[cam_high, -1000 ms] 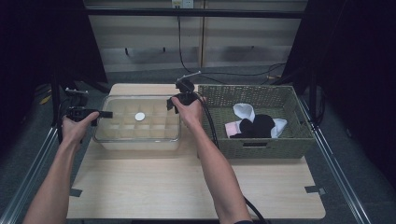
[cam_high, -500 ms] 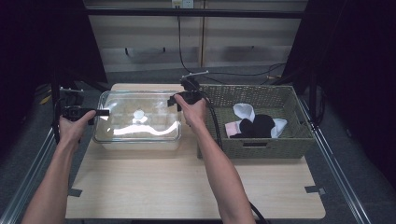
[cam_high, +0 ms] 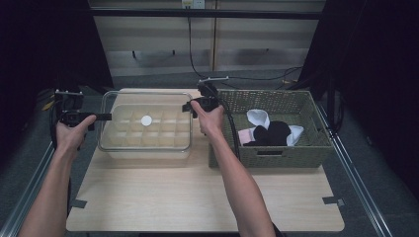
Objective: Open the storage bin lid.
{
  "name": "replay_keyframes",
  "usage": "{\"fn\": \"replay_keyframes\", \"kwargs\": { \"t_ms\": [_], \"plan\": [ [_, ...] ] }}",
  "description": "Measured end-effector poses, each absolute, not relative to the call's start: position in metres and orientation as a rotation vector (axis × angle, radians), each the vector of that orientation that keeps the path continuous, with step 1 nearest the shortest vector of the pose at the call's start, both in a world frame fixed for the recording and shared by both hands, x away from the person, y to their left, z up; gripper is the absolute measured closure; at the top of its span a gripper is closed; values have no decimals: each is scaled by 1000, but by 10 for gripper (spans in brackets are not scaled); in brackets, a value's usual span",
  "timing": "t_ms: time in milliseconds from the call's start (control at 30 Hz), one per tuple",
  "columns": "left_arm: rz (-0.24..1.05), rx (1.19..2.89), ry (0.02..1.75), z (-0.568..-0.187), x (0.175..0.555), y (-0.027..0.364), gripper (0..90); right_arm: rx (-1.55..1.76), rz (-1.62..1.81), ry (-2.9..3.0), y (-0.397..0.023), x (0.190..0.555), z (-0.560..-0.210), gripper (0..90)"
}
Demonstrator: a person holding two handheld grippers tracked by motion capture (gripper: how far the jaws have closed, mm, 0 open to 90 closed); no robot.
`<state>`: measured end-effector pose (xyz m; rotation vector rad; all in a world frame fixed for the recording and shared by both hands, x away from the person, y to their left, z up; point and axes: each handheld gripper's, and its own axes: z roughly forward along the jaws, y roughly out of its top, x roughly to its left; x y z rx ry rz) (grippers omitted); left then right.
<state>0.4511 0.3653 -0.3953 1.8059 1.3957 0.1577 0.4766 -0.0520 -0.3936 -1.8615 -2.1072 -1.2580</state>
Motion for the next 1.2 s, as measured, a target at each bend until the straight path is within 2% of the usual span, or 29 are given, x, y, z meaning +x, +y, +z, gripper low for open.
{"fn": "replay_keyframes", "kwargs": {
  "t_ms": [533, 1200],
  "plan": [
    [171, 1836, 1373, -391, 434, 376, 609, -1780, -1311, -2135, -51, 460, -381, 682],
    [191, 1848, 1341, -389, 414, 377, 652, -1704, -1364, -2138, -57, 438, -375, 684]
  ]
}}
